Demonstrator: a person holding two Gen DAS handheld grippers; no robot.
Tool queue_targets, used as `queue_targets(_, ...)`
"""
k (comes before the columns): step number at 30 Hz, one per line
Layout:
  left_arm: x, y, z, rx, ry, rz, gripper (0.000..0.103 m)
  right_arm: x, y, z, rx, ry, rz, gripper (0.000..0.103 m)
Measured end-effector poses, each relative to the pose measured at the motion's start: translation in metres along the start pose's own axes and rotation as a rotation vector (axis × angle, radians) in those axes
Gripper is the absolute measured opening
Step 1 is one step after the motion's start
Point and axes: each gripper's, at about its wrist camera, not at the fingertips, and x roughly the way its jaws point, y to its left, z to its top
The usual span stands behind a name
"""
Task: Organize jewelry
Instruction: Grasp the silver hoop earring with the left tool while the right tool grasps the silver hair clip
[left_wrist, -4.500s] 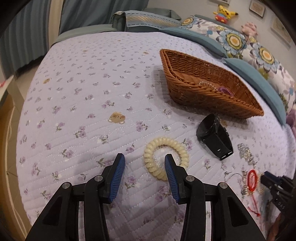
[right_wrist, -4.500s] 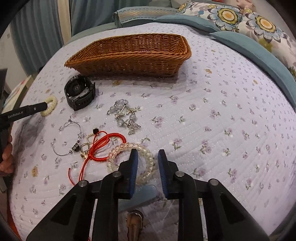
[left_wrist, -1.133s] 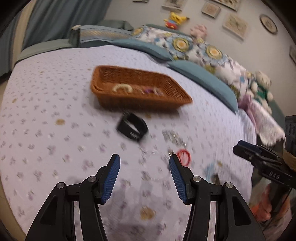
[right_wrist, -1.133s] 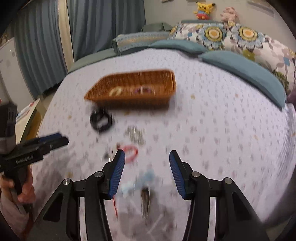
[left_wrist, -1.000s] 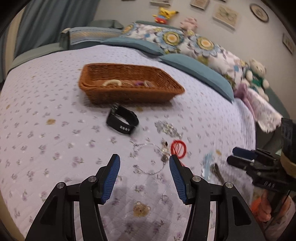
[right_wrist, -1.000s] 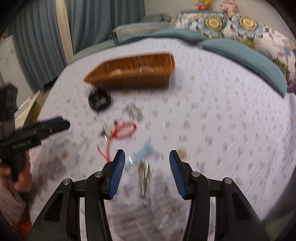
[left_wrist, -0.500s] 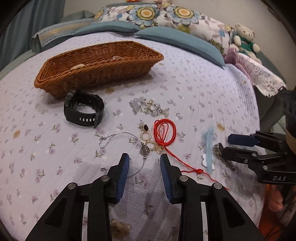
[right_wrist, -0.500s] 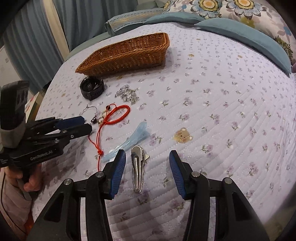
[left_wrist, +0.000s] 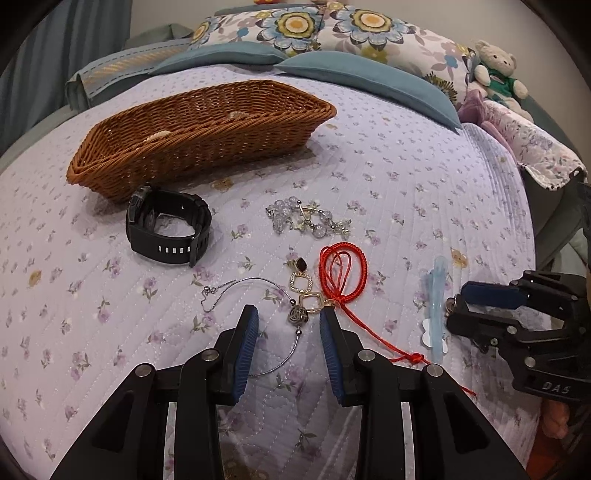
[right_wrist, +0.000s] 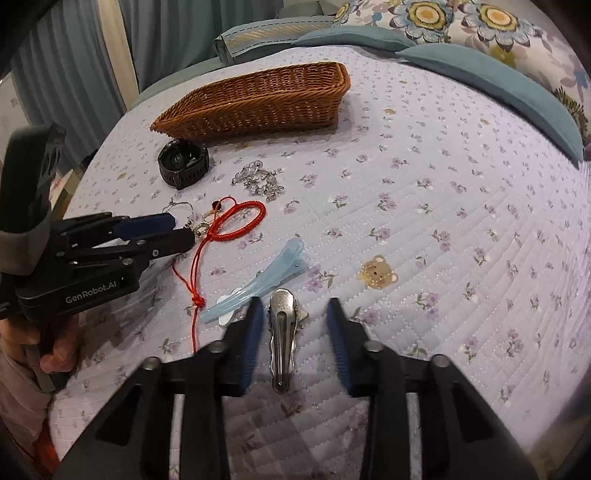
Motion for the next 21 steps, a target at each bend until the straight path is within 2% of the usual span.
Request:
queue_targets(2, 0.001, 0.002, 0.0, -0.01, 0.001, 0.0, 0.033, 0.002, 0.004, 0.001, -0.014, -0.007, -0.012, 0.026)
queue_targets(5, 0.002, 0.006, 0.002, -0.034, 0.005, -0.006, 0.027, 0.004, 0.008, 0.002, -0.033, -0.015, -0.026, 0.026)
queue_targets(11, 0.003, 0.003, 0.001, -0.021, 0.009, -0.01, 0.027, 0.005, 0.01, 0.002, -0.043, -0.02, -0.024, 0.026)
queue_targets(12, 0.003, 0.002, 0.001, -0.017, 0.008, -0.009, 0.025, 0.005, 0.01, 0.002, -0.043, -0.021, -0.023, 0.026)
queue_targets(13, 0.003, 0.001, 0.001, -0.013, 0.009, -0.01, 0.013, 0.005, 0.01, 0.003, -0.042, -0.021, -0.022, 0.026)
queue_targets(14, 0.004, 0.0, 0.001, -0.012, 0.011, -0.01, 0.01, 0.005, 0.011, 0.003, -0.043, -0.022, -0.02, 0.026)
queue_targets(21, -0.006, 0.002, -0.001, -0.019, -0.032, -0.01, 0.01, -0.007, 0.013, 0.01, -0.05, -0.091, -0.048, 0.025)
